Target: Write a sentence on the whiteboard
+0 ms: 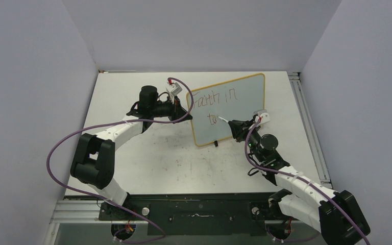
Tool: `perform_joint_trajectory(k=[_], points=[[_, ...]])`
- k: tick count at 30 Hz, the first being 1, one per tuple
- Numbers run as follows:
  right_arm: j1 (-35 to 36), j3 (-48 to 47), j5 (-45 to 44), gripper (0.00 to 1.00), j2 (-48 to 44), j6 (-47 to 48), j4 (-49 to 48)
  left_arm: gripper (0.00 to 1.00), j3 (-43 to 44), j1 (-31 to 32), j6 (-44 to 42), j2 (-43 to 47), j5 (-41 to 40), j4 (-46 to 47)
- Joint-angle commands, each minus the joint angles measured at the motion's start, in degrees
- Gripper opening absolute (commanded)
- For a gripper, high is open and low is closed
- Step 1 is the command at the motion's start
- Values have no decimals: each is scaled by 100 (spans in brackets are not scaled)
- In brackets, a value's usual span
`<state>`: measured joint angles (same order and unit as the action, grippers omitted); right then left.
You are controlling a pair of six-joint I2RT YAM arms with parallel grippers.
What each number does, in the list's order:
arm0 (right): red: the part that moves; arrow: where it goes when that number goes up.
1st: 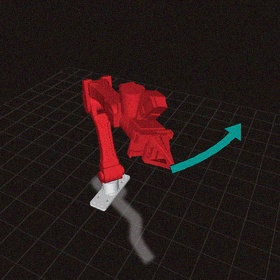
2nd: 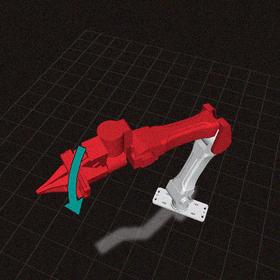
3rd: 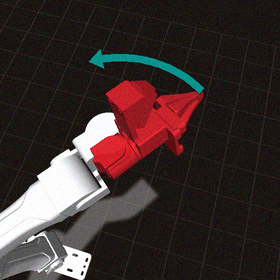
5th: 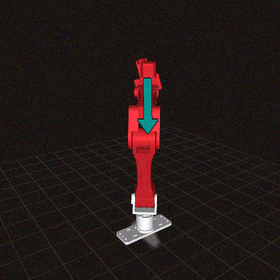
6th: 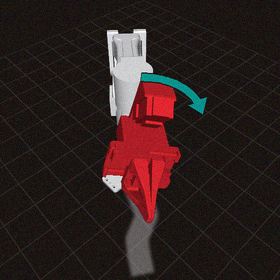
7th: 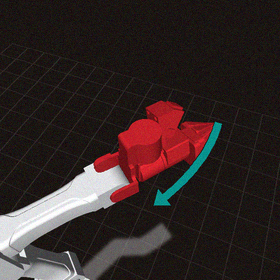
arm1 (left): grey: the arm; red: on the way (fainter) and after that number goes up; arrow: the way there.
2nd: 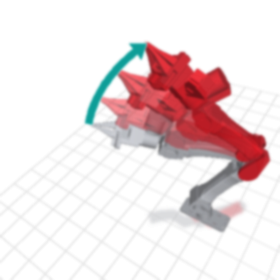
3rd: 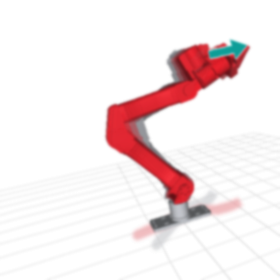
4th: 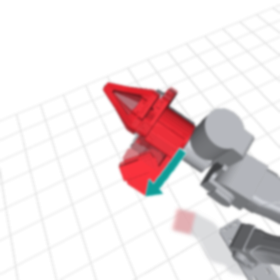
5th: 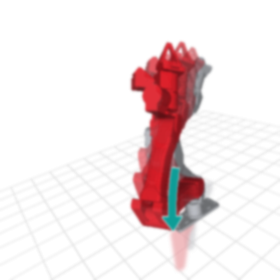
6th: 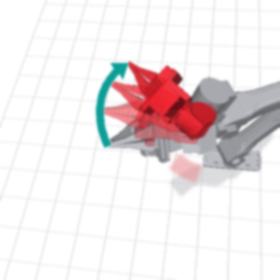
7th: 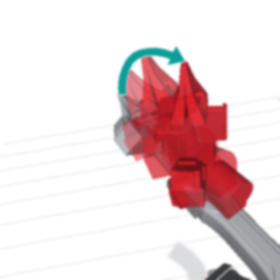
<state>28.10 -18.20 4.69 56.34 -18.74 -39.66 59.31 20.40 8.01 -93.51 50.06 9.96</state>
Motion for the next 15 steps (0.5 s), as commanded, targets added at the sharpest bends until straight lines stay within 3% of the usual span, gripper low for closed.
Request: perform_joint_trajectory(k=[1, 15], points=[[-32, 184, -55, 5, -220, -109, 48, 0, 235, 25, -63, -53, 195, -107], [-24, 1, -134, 5, -40, -13, -188, 0, 231, 25, -54, -53, 195, -105]])
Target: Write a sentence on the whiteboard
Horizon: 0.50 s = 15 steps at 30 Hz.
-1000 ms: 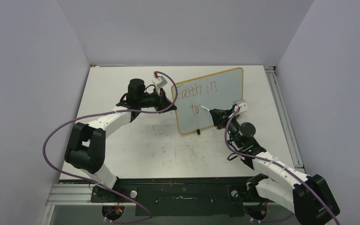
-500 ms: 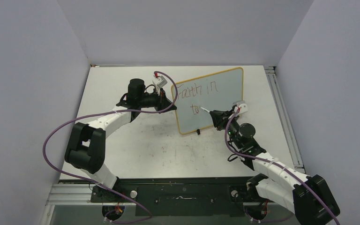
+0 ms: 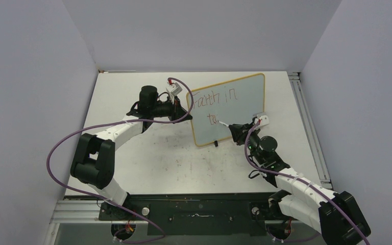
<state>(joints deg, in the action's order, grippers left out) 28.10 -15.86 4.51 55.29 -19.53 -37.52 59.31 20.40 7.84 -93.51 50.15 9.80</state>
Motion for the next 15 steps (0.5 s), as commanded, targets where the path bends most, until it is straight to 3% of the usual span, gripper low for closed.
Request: perform_joint_trajectory(k=[1, 15], points=[[-24, -272, -127, 5, 69, 71, -439, 0, 235, 25, -37, -45, 187, -86], [-32, -534, -317, 5, 293, 164, -725, 0, 230, 25, -37, -36, 197, -91]])
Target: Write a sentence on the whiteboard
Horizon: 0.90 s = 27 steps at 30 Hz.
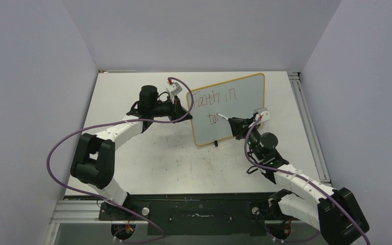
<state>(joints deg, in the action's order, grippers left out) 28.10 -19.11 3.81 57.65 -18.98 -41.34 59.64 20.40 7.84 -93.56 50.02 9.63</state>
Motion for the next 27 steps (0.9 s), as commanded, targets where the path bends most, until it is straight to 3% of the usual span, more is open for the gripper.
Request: perform_joint_trajectory(k=[1, 17, 27], points=[[-32, -188, -276, 5, 35, 112, -298, 0, 202, 25, -37, -30, 206, -70], [-2, 439, -214, 5, -365, -114, 351, 0, 197, 25, -37, -40, 210, -67], [-29, 5, -320, 5, -240, -41, -20, 0, 197, 29, -37, -46, 209, -69]])
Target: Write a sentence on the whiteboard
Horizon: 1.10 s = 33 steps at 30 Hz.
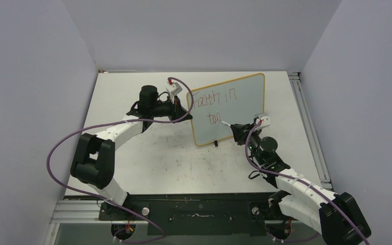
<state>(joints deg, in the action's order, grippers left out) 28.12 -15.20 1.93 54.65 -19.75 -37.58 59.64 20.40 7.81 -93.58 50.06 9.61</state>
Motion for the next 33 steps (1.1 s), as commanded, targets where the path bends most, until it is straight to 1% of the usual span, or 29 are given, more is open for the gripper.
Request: perform_joint_trajectory(k=[1, 6, 10, 14, 19, 33], points=[[-41, -435, -132, 5, 90, 33, -488, 0, 197, 32, -34, -38, 200, -64], [-73, -611, -130, 5, 275, 42, -747, 0, 199, 34, -34, -36, 212, -67], [-87, -641, -176, 5, 385, 54, -769, 0, 200, 34, -34, -36, 214, -67], [-117, -575, -445, 5, 355, 80, -577, 0, 208, 34, -34, -34, 220, -73], [-148, -431, -592, 5, 101, 93, -295, 0, 206, 34, -34, -37, 222, -73], [-107, -5, -246, 5, -115, -67, 305, 0, 199, 34, -34, -37, 222, -73]])
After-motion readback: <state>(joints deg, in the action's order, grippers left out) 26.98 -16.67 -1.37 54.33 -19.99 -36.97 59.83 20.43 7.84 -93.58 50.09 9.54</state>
